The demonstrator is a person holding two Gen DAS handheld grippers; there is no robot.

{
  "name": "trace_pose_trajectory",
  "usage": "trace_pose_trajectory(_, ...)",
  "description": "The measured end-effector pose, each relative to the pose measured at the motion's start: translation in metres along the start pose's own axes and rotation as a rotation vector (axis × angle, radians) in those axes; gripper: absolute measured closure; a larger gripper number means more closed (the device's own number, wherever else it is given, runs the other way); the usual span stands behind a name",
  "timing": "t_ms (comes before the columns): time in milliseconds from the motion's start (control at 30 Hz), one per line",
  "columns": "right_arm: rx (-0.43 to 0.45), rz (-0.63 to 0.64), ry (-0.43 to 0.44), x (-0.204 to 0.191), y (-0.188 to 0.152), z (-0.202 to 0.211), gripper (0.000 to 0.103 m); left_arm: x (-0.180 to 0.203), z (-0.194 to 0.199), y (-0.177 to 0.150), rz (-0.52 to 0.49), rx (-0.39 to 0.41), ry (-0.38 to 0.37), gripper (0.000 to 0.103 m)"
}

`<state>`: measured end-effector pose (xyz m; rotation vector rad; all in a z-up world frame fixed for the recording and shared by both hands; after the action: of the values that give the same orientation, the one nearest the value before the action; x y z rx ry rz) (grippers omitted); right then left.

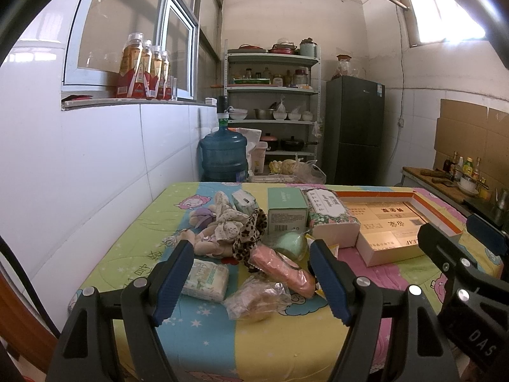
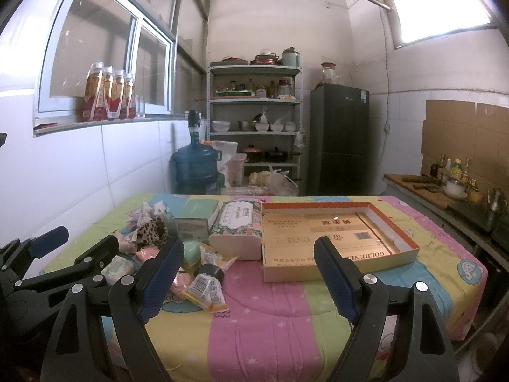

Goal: Organize soft objects

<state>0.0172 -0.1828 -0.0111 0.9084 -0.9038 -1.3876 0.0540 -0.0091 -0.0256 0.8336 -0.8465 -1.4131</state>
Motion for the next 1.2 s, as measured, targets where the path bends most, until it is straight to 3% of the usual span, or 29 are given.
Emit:
trace_pose_trajectory(433,-0.030,-0.003,0.021,-0.014,-0.003,-0.012,0.018,-0.016,-0.011,-0.003,0.014,-0.006,0.023,0.028)
trace_pose_trajectory(867,-0.182,-0.013,0.157,-0.028,-0.042,-0.075,0.018,-0.062,-0.046,-0.028,0.066,-0.032,0.035,0.027)
trace_pose_trajectory(1200,-0.212,-0.056,0.189,-0.031,-0.041,-0.118,0.018,-0.092,-0.073,-0.033,0.102,-0.057,0.064,0.027)
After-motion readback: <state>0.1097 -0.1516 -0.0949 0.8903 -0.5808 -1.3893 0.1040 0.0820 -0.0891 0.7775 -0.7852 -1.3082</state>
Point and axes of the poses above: each gripper's, at about its wrist camera, not at the fingertips, and z roughly against the way its jaws point, x to its right, y to its top, the point moved 7 cm from there along -z, roughly the way its jaws point, and after that the axes turned 4 degrees about -x, right-handed, at the moved point
